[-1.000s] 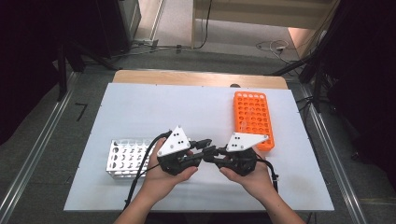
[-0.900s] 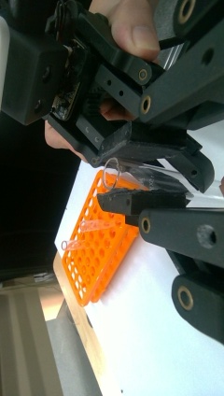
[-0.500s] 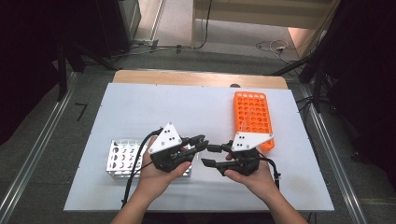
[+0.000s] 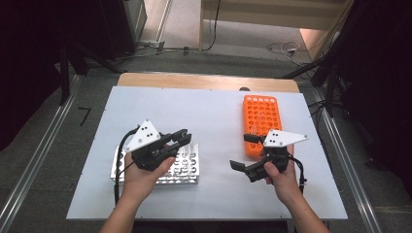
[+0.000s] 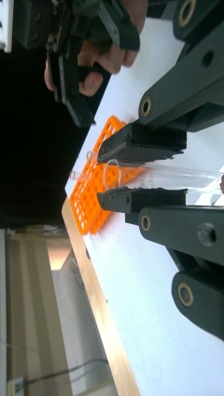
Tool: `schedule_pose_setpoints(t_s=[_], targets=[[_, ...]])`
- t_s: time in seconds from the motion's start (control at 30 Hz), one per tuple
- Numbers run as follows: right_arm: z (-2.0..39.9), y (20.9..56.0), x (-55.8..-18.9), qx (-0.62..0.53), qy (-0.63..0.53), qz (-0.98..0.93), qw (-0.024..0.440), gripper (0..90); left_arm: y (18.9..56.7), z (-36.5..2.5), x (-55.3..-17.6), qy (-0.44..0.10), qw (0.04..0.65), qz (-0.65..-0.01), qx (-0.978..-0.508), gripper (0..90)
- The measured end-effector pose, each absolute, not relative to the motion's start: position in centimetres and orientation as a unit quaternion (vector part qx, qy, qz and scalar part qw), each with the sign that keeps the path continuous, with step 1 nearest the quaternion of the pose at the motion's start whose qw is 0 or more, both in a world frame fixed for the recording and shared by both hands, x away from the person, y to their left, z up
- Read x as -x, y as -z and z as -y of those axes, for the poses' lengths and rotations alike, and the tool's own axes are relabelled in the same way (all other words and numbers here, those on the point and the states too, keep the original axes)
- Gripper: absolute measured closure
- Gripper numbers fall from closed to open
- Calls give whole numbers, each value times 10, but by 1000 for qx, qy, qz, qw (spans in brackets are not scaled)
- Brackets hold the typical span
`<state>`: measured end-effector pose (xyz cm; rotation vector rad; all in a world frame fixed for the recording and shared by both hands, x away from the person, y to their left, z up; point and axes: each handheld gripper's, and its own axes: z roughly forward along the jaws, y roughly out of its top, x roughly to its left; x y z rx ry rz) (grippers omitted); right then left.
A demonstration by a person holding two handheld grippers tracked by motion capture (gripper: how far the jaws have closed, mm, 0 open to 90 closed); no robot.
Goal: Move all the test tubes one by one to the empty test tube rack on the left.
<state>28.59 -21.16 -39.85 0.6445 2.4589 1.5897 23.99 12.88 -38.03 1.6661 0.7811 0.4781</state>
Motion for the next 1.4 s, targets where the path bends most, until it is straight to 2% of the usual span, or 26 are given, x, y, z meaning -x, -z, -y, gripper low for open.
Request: schedule_pose_setpoints(t_s=[0.33,0.8,1.4], targets=[[246,406,-288,-250,-522,-810,90,0,390,-148,-250,-224,572,-366,-699,756],[274,410,-291,-277,-520,-801,103,0,412,-149,-266,-246,564,-395,-683,757],[279,411,-294,-278,-523,-799,102,0,427,-147,-273,-209,537,-421,-700,754]])
